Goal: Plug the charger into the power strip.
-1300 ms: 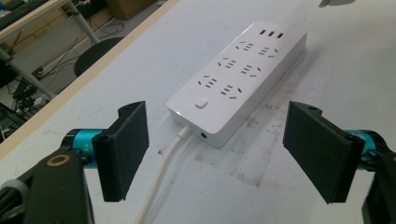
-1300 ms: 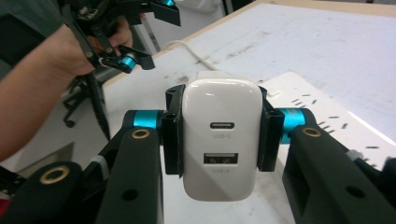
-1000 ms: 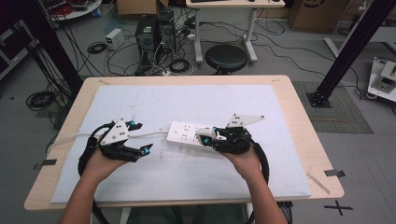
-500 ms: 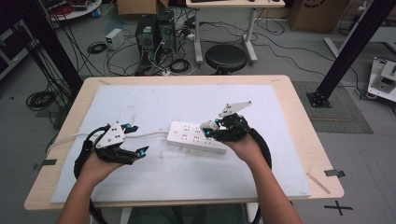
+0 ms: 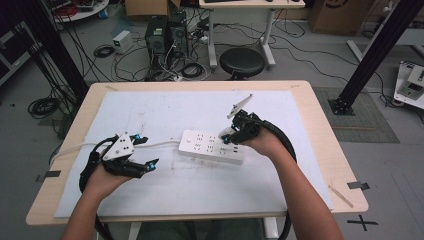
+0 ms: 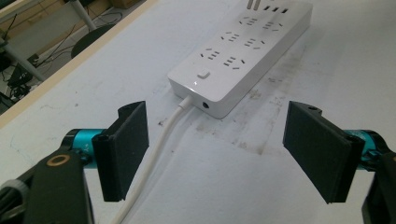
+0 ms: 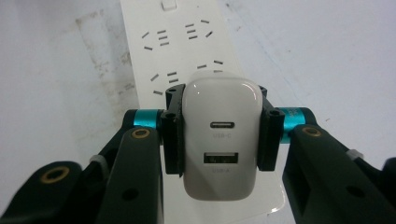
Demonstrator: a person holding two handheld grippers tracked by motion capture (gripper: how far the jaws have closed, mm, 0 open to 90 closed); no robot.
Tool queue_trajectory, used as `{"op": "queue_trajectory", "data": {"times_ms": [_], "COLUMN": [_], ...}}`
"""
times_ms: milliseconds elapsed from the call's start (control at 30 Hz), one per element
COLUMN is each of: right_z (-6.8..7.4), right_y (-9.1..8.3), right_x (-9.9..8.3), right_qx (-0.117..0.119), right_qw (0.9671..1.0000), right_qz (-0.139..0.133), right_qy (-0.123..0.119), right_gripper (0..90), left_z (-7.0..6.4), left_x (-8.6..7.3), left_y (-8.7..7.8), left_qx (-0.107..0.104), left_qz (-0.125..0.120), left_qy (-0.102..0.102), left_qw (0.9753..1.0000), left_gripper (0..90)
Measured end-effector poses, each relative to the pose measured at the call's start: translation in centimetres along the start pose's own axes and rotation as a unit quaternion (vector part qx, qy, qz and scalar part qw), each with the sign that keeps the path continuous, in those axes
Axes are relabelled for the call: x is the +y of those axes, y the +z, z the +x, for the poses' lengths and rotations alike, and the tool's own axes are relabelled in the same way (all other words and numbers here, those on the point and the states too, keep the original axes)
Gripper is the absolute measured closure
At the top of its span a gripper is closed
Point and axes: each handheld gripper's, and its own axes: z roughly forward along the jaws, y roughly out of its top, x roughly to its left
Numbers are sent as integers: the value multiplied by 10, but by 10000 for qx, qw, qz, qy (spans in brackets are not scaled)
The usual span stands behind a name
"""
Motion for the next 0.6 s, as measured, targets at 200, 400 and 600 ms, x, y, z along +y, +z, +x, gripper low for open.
{"op": "queue_trajectory", "data": {"times_ms": [200, 400, 600], "right_z": [-6, -9, -9], "right_y": [5, 9, 12], "right_x": [9, 19, 29], "right_qx": [84, 147, 215], "right_qw": [9984, 9945, 9909], "right_qz": [490, 858, 1130], "right_qy": [-285, -579, -702], "right_gripper": [632, 632, 632], "left_z": [0, 0, 0], "left_x": [-2, -5, -7], "left_y": [0, 1, 3], "left_qx": [-12, -56, -87], "left_qz": [-2, 30, 33], "left_qy": [-9, -15, -43], "left_qw": [10000, 10000, 9999], "left_gripper": [225, 225, 226]}}
